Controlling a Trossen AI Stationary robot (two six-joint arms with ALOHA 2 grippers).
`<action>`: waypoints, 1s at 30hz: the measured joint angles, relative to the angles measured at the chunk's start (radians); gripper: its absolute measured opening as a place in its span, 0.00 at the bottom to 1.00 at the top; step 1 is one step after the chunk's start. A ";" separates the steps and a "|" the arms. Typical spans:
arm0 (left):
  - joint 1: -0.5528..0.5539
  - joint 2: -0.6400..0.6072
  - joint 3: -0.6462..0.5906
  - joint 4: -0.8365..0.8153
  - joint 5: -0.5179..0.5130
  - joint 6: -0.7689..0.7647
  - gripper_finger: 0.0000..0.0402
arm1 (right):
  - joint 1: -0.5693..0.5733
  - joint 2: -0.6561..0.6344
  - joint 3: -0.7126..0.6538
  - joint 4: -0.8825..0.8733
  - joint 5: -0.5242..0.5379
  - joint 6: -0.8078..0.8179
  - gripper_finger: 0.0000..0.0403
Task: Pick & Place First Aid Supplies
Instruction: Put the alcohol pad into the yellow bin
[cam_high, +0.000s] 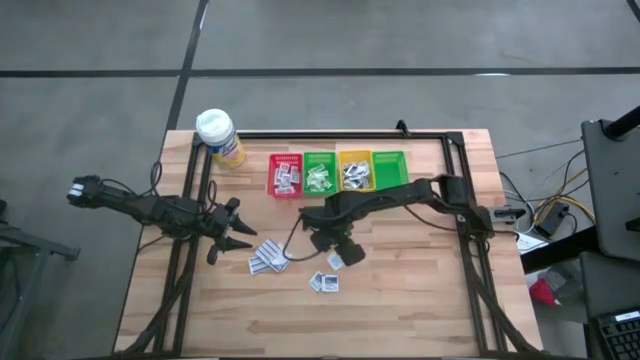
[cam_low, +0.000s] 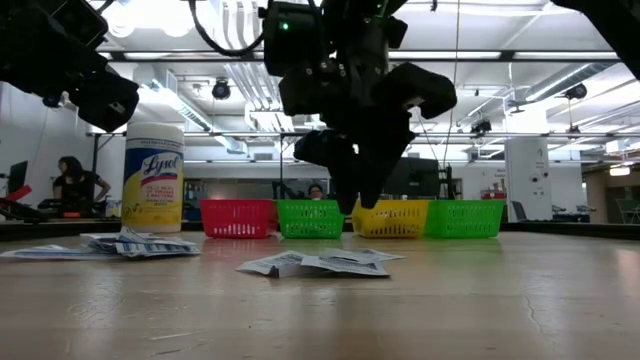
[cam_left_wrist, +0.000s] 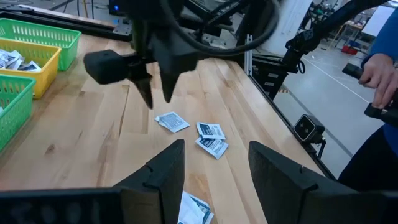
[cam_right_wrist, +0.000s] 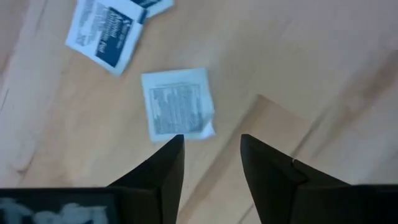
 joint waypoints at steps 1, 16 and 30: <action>0.000 0.000 0.000 0.000 0.000 0.000 0.43 | 0.006 0.000 -0.001 0.009 0.002 -0.010 0.37; 0.000 0.000 0.000 -0.001 0.000 0.000 0.43 | 0.087 0.074 -0.005 0.077 0.136 -0.003 0.36; 0.000 0.000 0.000 0.000 0.002 -0.001 0.43 | 0.087 0.138 0.001 0.081 0.153 0.105 0.24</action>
